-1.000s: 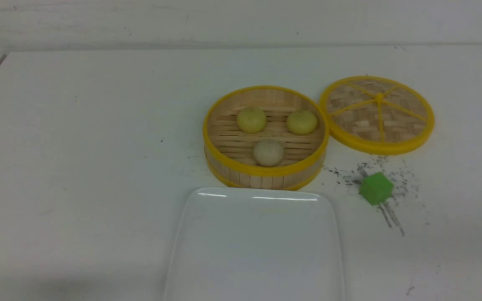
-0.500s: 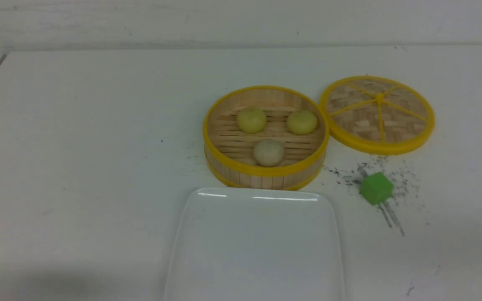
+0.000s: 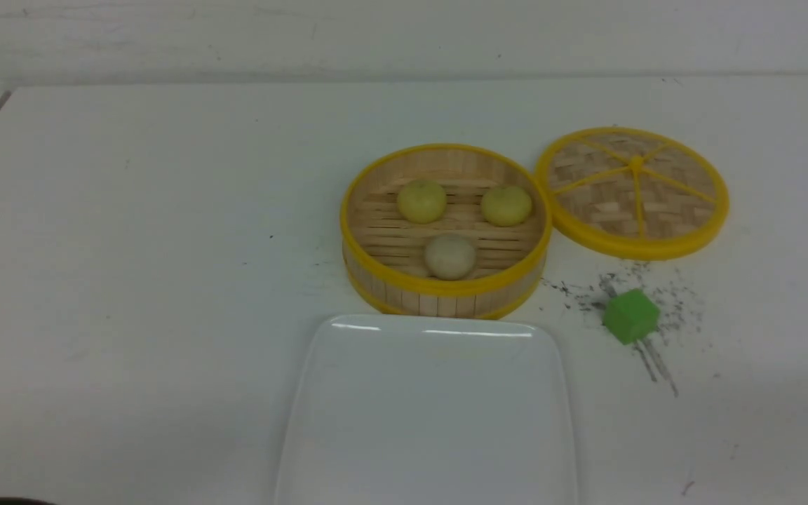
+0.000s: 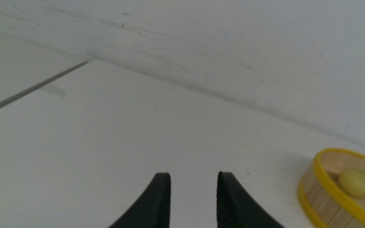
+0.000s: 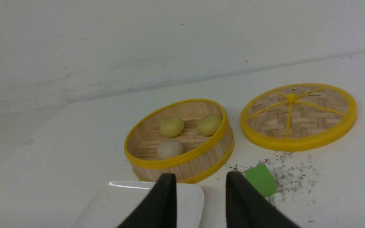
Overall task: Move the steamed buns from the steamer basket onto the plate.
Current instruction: Use the right arm to grab the steamed stuffed bun that is closest to it
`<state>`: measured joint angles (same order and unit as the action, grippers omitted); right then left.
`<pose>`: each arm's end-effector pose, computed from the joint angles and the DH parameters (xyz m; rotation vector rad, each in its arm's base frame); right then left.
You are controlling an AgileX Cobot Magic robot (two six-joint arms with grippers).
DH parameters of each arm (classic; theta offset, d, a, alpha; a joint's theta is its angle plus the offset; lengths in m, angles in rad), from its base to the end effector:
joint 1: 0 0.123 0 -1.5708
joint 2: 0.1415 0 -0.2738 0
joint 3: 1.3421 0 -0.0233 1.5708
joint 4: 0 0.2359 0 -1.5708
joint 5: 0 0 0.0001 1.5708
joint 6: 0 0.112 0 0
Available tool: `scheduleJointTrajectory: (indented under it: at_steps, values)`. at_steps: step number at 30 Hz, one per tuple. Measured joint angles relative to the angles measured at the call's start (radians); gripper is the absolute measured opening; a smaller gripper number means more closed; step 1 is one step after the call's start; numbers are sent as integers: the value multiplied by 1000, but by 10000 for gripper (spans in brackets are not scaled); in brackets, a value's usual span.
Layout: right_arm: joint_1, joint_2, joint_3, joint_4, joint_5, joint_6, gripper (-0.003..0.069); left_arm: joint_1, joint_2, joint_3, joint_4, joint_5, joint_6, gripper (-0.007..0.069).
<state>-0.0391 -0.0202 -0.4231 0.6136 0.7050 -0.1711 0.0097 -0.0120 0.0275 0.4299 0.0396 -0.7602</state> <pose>0.0251 0.0409 0.2875 0.0048 1.6692 0.5287 0.0740 0.0026 0.2024 -0.2737 1.5155 -0.2424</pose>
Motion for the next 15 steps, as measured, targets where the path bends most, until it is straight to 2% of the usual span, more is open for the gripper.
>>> scheduleJointTrajectory:
  at_steps: [1,6,15]
  values:
    - [0,0,0,0,3,-8,242,0,0,0,0,-12,-66,240]
    - [0,0,0,-1,36,-31,242,0,0,0,0,-17,-249,240]
    - [0,144,-62,-31,153,-143,242,0,0,0,0,-17,-313,240]
